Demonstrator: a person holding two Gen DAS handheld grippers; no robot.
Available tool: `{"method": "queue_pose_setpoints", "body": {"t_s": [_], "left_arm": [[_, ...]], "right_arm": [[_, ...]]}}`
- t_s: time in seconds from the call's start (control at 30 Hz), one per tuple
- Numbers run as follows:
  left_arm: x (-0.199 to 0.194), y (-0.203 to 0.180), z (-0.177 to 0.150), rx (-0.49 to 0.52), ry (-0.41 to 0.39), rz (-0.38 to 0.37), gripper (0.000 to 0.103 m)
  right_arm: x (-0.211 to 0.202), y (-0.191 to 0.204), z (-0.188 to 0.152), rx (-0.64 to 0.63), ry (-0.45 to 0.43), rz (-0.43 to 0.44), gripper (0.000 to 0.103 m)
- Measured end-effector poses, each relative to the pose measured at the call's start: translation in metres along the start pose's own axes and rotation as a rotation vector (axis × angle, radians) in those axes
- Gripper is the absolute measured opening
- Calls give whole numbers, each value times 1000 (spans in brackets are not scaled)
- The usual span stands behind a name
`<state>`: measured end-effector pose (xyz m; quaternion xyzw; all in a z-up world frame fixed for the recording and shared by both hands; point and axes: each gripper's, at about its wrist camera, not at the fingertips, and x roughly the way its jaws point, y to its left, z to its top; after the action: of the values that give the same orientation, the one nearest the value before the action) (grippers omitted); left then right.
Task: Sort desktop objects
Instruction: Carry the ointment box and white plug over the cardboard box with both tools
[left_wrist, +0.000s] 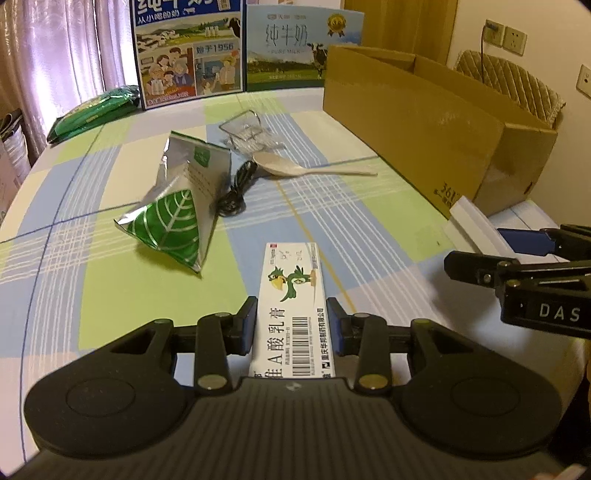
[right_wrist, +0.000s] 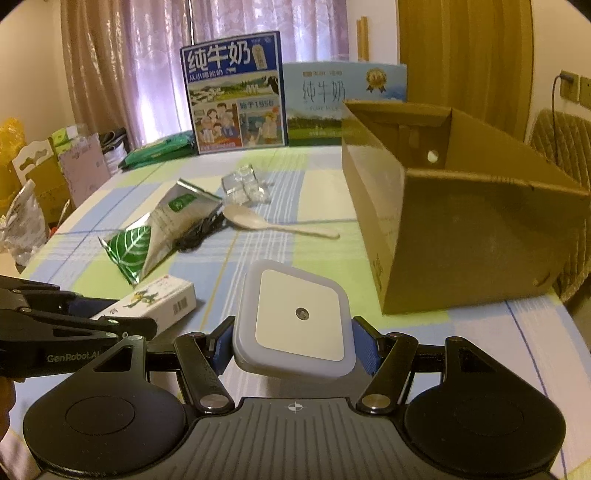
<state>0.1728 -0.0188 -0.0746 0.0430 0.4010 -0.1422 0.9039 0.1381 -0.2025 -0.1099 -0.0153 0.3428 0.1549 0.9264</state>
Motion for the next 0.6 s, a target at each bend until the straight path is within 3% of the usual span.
{"method": "queue_pose_setpoints", "body": {"t_s": [0.6], "left_arm": [[20, -5, -1, -1, 27, 9, 33]], "right_arm": [[13, -5, -5, 35, 39, 11, 62]]}}
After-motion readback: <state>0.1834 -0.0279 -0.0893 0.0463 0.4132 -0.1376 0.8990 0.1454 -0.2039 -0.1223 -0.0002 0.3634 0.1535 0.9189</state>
